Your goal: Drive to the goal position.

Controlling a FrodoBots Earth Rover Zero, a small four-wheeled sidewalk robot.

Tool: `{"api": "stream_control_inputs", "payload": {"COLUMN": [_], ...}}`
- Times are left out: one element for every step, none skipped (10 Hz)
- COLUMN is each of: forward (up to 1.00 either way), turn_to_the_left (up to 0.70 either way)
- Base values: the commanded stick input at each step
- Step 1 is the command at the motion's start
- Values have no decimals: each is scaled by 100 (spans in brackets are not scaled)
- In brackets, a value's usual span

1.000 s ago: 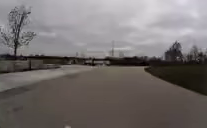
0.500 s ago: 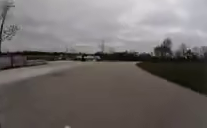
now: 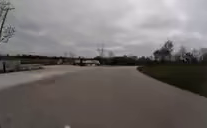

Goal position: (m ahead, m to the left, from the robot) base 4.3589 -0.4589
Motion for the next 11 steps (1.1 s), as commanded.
{"api": "stream_control_inputs", "payload": {"forward": [100,100,100,100,100,100,100,100,100,100,100], "turn_to_the_left": [0,0,0,0,0,0,0,0,0,0,0]}}
